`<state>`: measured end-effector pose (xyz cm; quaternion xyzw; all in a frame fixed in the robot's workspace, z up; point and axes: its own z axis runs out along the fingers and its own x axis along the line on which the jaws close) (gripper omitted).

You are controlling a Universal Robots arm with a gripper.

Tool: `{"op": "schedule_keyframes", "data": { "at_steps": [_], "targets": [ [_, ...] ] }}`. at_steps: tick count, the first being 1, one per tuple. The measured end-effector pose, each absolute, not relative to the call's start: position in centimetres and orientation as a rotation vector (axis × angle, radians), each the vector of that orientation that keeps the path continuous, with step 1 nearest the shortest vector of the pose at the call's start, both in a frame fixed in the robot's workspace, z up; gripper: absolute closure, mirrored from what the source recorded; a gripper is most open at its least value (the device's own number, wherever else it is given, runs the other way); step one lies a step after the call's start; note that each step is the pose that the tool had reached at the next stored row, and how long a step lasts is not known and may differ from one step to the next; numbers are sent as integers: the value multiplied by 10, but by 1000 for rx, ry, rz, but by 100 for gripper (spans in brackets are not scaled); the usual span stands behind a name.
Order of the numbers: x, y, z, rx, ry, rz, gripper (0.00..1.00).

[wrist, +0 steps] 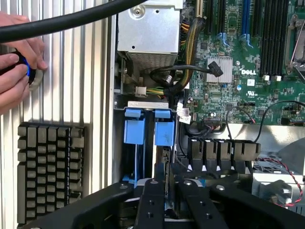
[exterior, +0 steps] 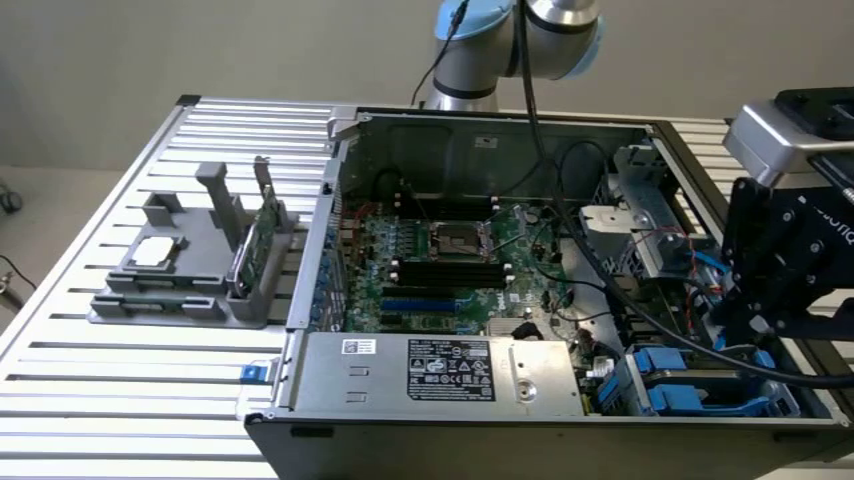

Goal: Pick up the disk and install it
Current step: 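Insert the disk into the insertion slot, then insert the first disk wire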

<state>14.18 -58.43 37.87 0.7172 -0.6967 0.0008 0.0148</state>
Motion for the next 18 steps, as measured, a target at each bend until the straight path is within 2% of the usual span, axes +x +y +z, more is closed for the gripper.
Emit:
{"op": "schedule_keyframes", "data": {
  "at_steps": [2, 4, 5, 18],
  "targets": [
    [142, -584, 379, 2232, -2168, 2, 70],
    [142, -584, 379, 2232, -2168, 2, 70],
    [142, -584, 379, 2232, -2168, 2, 64],
    [142, -584, 379, 2232, -2168, 3, 64]
  ]
}}
